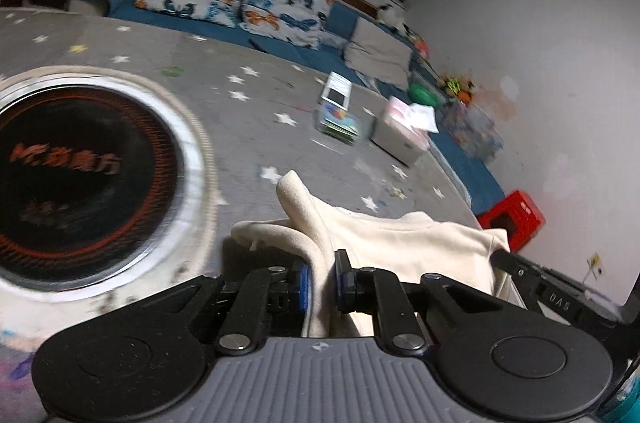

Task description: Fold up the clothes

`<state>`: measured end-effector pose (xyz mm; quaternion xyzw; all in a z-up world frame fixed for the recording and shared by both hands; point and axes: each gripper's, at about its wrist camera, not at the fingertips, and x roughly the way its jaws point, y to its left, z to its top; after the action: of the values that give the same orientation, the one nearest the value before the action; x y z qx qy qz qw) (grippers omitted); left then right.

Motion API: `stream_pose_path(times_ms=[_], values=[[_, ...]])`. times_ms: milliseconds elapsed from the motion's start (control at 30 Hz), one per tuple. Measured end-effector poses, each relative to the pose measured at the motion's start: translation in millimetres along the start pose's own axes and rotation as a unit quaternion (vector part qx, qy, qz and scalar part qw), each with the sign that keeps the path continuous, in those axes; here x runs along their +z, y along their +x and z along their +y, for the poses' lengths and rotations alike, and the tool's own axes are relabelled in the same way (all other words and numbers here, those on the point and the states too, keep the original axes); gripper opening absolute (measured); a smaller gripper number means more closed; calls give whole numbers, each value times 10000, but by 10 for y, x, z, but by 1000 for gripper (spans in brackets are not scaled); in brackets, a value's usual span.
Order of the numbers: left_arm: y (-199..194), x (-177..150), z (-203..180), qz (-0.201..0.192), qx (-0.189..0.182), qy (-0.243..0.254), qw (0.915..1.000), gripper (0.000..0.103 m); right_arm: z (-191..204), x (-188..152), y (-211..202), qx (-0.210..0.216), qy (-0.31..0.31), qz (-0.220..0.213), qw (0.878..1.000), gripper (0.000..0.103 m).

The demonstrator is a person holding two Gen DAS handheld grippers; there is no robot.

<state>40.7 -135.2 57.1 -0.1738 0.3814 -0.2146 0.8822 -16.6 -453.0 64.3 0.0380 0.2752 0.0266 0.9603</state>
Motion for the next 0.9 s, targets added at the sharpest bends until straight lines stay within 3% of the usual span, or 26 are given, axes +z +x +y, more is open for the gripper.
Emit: stream_pose_path(times_ms=[900], values=[[783,10,-965,405,-255,905,9947,14,-810,124,-51,-1095,77,-80,9939,10]])
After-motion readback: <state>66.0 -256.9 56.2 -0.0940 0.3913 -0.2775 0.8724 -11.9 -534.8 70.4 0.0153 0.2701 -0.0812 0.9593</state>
